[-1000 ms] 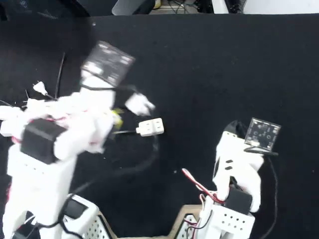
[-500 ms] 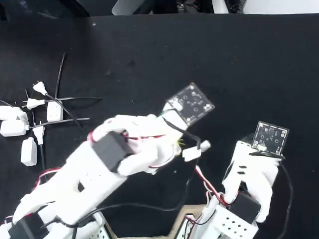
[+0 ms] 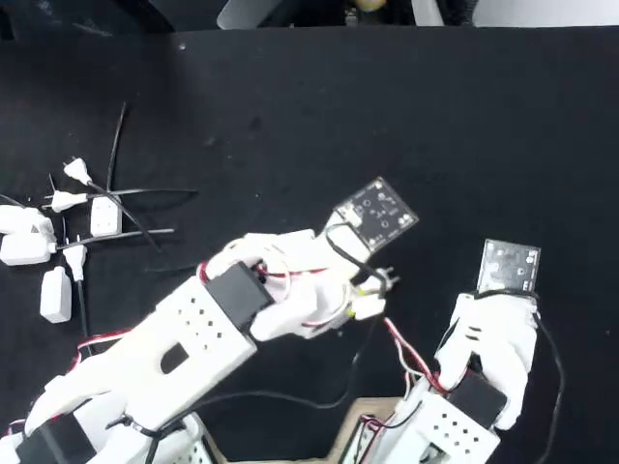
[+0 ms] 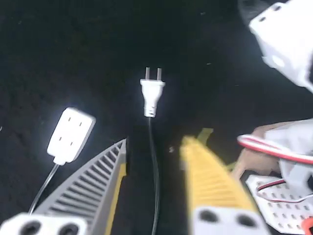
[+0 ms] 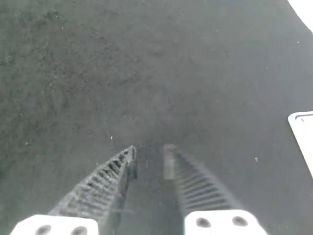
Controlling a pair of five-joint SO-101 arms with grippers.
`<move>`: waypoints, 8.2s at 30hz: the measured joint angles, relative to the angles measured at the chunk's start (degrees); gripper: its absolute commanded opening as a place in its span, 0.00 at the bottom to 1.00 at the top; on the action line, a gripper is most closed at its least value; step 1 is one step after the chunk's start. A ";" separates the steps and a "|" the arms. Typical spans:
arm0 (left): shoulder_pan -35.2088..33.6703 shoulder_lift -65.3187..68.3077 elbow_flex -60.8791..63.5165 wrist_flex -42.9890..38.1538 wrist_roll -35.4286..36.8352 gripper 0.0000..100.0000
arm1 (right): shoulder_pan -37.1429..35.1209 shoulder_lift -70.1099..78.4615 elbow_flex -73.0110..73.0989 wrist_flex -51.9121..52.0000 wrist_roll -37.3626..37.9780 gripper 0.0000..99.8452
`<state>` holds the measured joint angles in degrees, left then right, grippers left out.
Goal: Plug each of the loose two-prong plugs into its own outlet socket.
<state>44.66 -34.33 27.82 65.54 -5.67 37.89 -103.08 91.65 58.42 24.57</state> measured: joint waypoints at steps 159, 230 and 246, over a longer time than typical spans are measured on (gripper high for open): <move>-48.53 -0.09 36.92 -28.22 4.66 0.27 | -47.91 93.19 -45.80 -2.55 5.01 0.03; -45.01 -68.92 59.52 -12.66 11.96 0.27 | -84.57 56.44 -19.87 -31.30 -10.90 0.01; -43.60 -69.71 60.84 -12.75 10.20 0.27 | -85.54 43.25 -19.78 -23.12 -10.90 0.01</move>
<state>1.05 -104.04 88.66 52.79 4.53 -47.65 -59.82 71.87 35.30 13.67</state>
